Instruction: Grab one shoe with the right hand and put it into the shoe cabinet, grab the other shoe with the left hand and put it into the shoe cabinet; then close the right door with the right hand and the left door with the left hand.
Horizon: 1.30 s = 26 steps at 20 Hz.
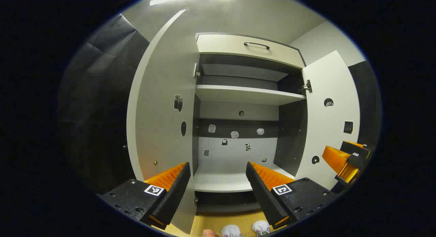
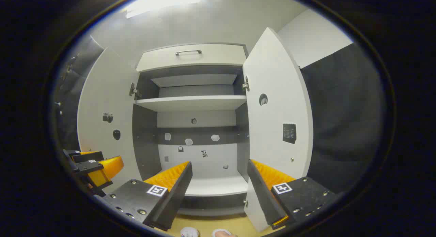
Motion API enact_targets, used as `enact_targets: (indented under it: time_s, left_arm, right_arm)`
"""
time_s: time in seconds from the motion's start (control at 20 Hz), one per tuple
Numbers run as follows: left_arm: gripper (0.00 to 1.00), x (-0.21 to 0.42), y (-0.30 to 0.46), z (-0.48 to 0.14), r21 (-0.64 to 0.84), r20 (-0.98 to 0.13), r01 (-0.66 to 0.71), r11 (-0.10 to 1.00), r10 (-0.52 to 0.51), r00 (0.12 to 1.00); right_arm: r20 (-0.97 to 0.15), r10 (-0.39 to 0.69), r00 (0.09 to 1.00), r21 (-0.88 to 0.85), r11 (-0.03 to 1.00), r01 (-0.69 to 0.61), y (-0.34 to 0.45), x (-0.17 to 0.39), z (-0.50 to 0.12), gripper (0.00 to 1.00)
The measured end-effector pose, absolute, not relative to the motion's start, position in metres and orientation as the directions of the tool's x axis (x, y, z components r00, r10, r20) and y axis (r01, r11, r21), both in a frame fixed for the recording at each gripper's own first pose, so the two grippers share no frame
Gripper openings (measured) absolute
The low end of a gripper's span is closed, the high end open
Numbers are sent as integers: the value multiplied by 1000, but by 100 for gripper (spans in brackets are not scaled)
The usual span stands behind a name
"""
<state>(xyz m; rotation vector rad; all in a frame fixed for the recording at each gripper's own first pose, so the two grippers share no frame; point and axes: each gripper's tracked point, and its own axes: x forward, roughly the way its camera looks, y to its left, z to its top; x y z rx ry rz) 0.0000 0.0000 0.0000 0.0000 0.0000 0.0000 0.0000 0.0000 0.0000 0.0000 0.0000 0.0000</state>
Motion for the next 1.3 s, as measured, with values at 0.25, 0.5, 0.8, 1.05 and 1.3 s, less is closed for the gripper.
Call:
enact_targets:
  time_s: [0.25,0.5,0.8,1.05,1.3]
  left_arm:
    - [99,1,1,-1,10,-1,-2,1000,2,1000]
    - [99,-2,6,4,-2,14,-3,1000,3,1000]
    - [99,-5,9,3,1,16,-3,1000,3,1000]
    - [99,-9,11,7,2,24,-5,1000,5,1000]
    - [99,-16,22,8,8,32,-25,1000,25,999]
  right_arm:
    - [-11,-3,1000,3,1000,3,0,2,-3,94]
    - [-22,-1,1000,6,1000,1,2,3,-6,93]
    - [-26,-11,1000,6,1000,11,2,1,-8,94]
    - [-69,-12,998,0,1000,12,3,1,-25,96]
    - [-238,7,971,-27,1000,-14,11,4,-101,94]
